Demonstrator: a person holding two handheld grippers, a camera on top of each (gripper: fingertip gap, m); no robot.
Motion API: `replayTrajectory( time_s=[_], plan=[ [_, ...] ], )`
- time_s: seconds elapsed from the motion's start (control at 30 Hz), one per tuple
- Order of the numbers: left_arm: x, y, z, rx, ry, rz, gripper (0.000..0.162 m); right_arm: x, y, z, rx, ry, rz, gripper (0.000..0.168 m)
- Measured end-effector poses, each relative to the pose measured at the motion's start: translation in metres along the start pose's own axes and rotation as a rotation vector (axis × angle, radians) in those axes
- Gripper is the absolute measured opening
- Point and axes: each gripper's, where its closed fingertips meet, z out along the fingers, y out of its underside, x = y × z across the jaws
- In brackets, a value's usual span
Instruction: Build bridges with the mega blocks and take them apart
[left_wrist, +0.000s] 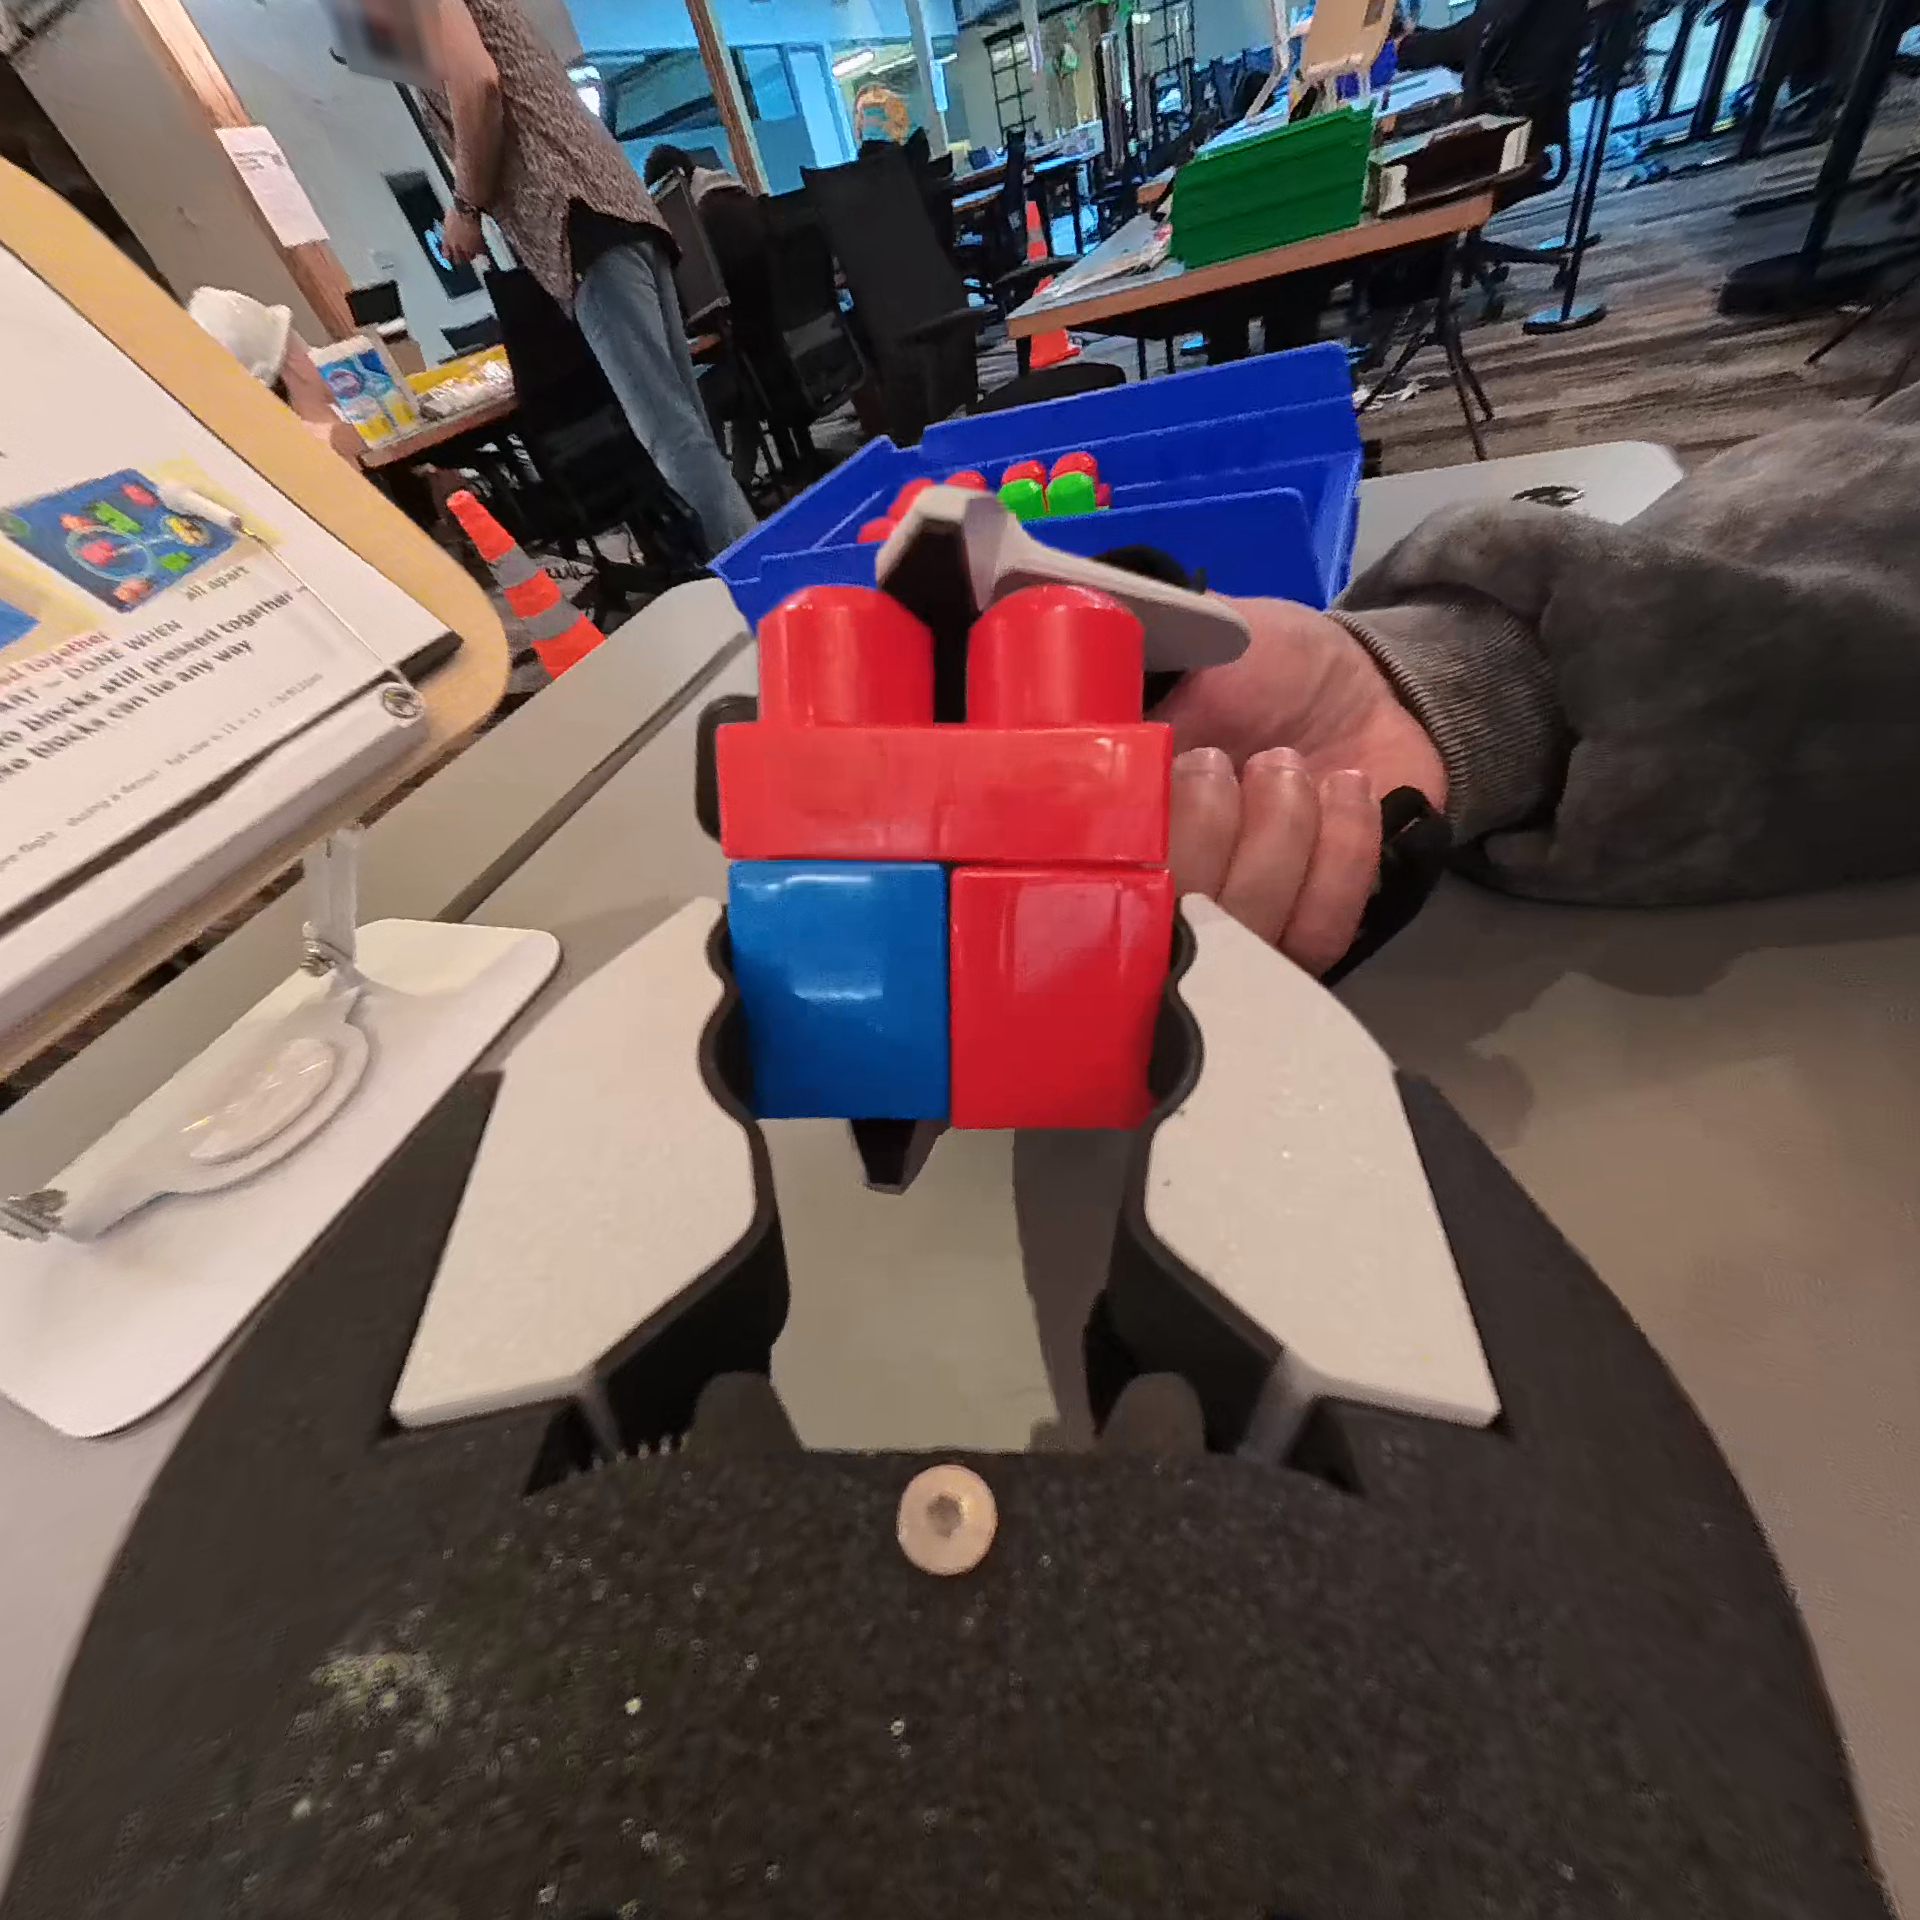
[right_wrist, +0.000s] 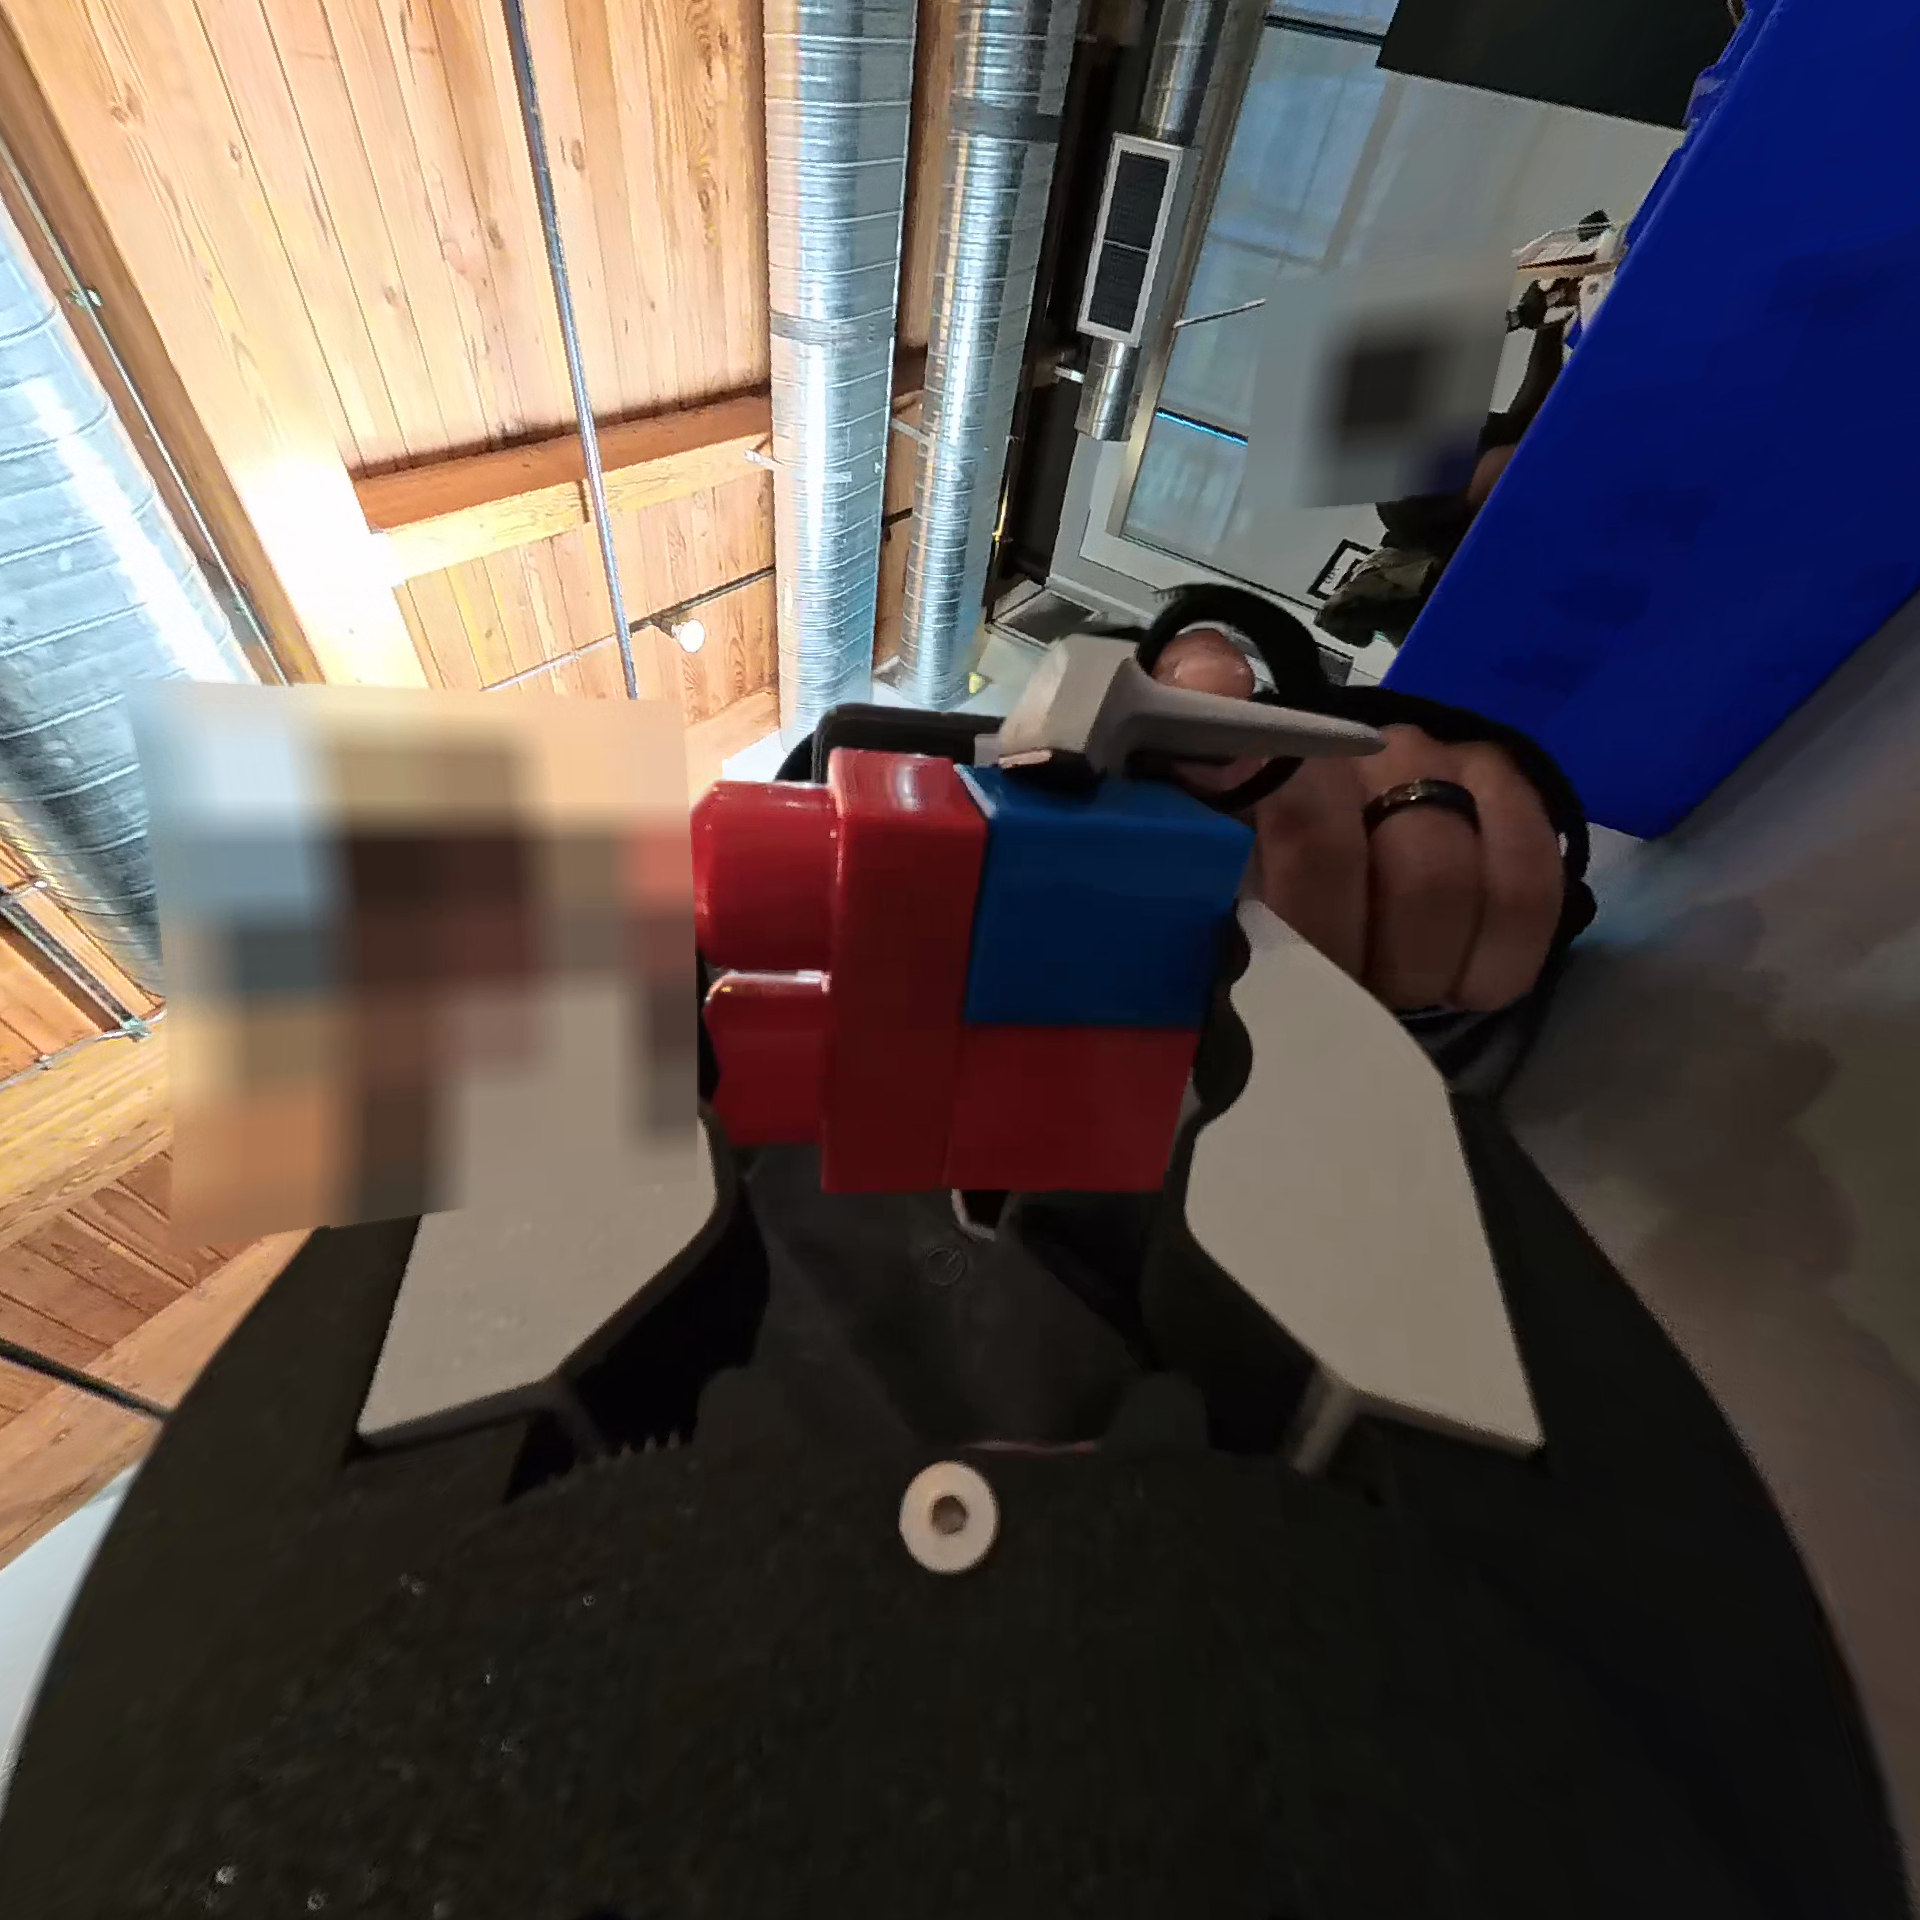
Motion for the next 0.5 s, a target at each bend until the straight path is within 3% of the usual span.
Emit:
replayTrajectory(
  time_s=[0.5],
  plan=[
    [0.01,0.002,0.003,-0.026,0.041,-0.013,0.076,-0.001,0.01,-0.005,-0.07,0.033,-0.006,0.092]
  ],
)
